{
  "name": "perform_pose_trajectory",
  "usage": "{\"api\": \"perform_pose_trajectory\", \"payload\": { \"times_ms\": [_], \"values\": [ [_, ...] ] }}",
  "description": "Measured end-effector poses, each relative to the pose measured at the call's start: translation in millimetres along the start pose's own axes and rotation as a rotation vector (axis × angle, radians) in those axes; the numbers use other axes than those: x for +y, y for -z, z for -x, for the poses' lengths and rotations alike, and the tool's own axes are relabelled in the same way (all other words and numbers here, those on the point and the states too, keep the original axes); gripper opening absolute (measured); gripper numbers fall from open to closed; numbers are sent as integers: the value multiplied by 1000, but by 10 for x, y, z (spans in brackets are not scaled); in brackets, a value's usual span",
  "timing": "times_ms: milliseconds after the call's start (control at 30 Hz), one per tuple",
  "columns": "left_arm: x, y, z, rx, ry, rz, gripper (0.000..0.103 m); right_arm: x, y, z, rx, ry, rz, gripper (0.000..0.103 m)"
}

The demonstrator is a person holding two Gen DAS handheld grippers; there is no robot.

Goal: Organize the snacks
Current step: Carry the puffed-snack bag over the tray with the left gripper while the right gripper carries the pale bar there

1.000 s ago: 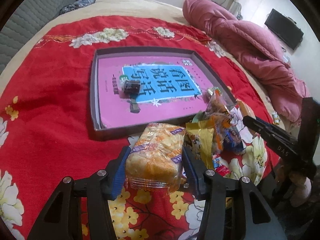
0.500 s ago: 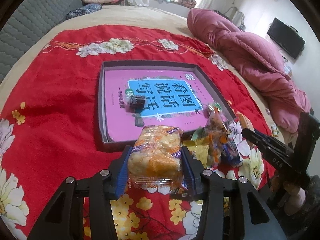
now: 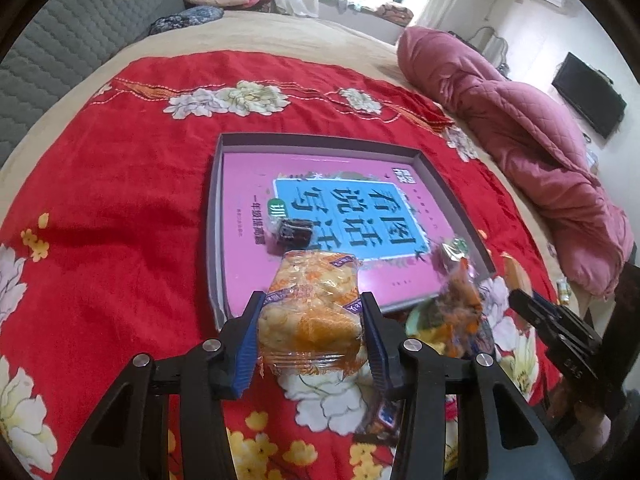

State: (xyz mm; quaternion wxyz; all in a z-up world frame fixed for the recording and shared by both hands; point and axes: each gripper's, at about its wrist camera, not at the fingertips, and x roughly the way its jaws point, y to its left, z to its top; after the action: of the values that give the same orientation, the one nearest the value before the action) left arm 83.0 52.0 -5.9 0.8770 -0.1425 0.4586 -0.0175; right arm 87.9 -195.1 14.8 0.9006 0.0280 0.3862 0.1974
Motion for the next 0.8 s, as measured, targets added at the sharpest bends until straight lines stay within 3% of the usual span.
{"api": "perform_pose_trajectory", "payload": {
  "times_ms": [333,800],
  "values": [
    [78,-72,-217,8,-50,14,48,-22,-142,-170,-12,13,6,24],
    [66,-132,-408,22,-66,21,48,-123,-220,-402,-3,49,-13,24]
  ]
}}
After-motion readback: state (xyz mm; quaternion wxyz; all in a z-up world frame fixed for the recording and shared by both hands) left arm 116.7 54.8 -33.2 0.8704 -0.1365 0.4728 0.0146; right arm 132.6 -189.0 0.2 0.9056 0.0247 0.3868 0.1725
